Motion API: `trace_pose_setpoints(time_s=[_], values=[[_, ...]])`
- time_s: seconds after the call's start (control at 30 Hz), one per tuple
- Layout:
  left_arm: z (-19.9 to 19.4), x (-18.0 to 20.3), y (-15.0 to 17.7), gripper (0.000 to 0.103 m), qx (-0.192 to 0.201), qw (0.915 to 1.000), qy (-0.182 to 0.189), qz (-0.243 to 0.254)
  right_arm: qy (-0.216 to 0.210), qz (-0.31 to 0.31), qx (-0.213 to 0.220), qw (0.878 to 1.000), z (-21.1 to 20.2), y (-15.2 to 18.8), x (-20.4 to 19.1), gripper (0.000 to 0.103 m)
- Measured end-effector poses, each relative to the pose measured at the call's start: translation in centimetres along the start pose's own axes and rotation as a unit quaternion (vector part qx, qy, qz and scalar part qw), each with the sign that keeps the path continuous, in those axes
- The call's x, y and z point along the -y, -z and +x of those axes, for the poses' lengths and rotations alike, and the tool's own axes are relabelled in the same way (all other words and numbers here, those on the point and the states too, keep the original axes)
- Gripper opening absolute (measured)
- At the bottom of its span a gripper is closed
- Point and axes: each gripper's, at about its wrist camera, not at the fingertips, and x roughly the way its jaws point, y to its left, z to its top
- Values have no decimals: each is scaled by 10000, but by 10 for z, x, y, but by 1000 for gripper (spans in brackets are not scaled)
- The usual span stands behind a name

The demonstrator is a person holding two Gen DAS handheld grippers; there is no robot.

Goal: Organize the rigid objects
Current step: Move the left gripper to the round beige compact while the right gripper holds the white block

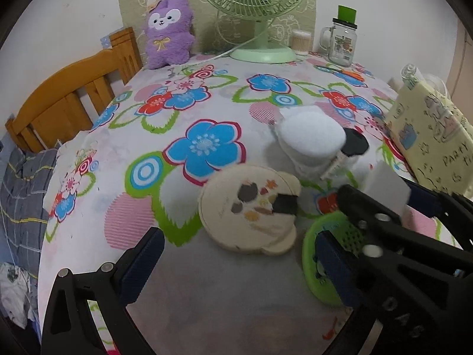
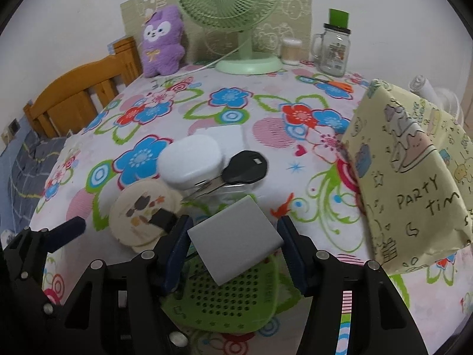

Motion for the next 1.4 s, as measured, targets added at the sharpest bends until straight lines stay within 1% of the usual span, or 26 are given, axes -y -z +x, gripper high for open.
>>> trace_pose_setpoints(time_s=[0.1, 0.23, 0.33, 0.43, 0.63, 0.7, 0.73, 0.8, 1.03, 1.4], values=[[3, 0, -5, 103, 36, 10000, -10, 58, 53, 64, 22, 10000, 1, -2, 4, 62], [7, -1, -10, 103, 100, 9999, -113, 76, 82, 136, 17, 9999, 3, -4, 8, 62], [15, -2, -14, 103, -12, 9998, -182, 56, 138, 137, 8, 9998, 7, -6, 9, 62], [21, -3, -15, 103, -50, 9999, -160, 18, 114, 174, -42, 9998, 11, -7, 11, 62], [24, -2, -18, 103, 8, 10000, -76, 14, 106, 243, -63, 9996, 14, -9, 14, 62], [25, -2, -19, 97, 2, 10000, 77, 5, 67, 304, -73, 9995, 15, -9, 16, 62], [25, -3, -19, 91, 1, 9997, 245, -22, 37, 340, -76, 9994, 15, -10, 17, 62], [23, -1, -19, 83, 47, 9996, 276, 9, 66, 330, -61, 9994, 15, -10, 17, 62], [18, 2, -17, 80, 50, 9998, 200, 31, 81, 311, -72, 9995, 11, -8, 16, 62], [-10, 5, -5, 80, 188, 9997, 153, 15, -11, 192, 57, 9998, -13, 0, 7, 62]])
